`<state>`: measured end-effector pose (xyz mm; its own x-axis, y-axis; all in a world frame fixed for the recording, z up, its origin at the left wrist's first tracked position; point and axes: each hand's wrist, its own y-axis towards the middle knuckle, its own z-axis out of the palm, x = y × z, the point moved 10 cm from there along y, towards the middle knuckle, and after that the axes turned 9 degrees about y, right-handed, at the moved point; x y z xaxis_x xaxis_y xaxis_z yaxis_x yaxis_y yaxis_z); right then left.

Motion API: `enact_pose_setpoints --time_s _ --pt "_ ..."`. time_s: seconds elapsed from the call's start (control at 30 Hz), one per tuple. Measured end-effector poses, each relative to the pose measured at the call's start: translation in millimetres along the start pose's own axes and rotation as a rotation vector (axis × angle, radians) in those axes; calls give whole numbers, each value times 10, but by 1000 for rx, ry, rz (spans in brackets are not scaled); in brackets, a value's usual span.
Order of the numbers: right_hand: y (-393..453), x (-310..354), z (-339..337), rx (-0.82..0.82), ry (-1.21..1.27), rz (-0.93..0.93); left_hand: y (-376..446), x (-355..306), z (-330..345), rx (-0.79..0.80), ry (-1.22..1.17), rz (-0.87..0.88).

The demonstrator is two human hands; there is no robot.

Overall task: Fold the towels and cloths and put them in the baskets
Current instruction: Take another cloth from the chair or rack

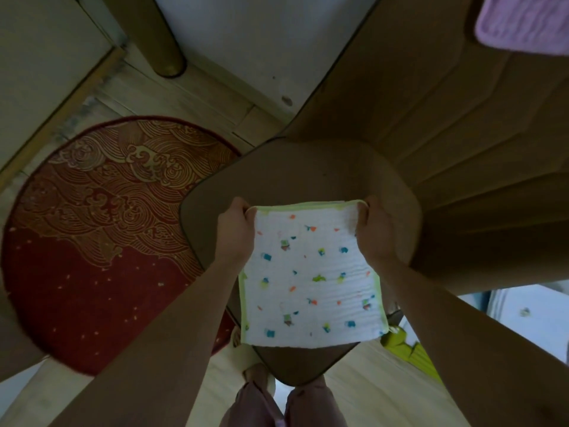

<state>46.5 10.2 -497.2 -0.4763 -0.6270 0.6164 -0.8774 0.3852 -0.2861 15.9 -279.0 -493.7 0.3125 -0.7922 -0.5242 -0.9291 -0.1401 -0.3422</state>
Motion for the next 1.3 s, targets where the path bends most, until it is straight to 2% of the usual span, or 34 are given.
enact_pose_setpoints --time_s 0.07,0.13,0.2,0.27,0.33,0.4,0.43,0.5,0.63,0.73,0.83,0.93,1.03,1.2,1.27,1.3 --pt "71 -12 43 7 -28 -6 39 -9 -8 -38 -6 -5" --pt "105 60 32 -10 -158 -62 18 -76 -64 -99 -7 41" --pt "30 203 -1 -62 -321 -183 -119 -285 -138 -222 107 235" --pt "-178 387 77 -66 -337 -364 -323 -437 -30 -263 195 445" --pt "-483 499 337 25 -365 -566 -499 -462 301 -142 283 589" --pt "-711 439 709 186 -396 -689 -564 -375 663 1 418 644" --pt "-736 387 855 246 -398 -700 -544 -322 773 32 498 640" --pt "-580 297 987 261 -417 -646 -416 -251 846 26 623 609" --pt "21 220 790 138 -481 -521 3 -328 759 -2 696 608" --pt "161 205 555 56 -435 -469 155 -434 673 -42 716 600" --pt "-151 184 469 -29 -353 -366 -113 -487 638 -80 657 607" --pt "-727 223 773 68 -332 -455 -616 -378 828 -11 668 720" --pt "-921 54 957 156 -404 -494 -729 -111 886 38 748 699" --pt "-719 -351 489 90 -476 -351 -640 111 662 28 801 645" --pt "-804 -296 369 70 -460 -382 -723 117 575 45 790 644" --pt "-900 -207 365 81 -439 -430 -827 90 577 75 787 713"
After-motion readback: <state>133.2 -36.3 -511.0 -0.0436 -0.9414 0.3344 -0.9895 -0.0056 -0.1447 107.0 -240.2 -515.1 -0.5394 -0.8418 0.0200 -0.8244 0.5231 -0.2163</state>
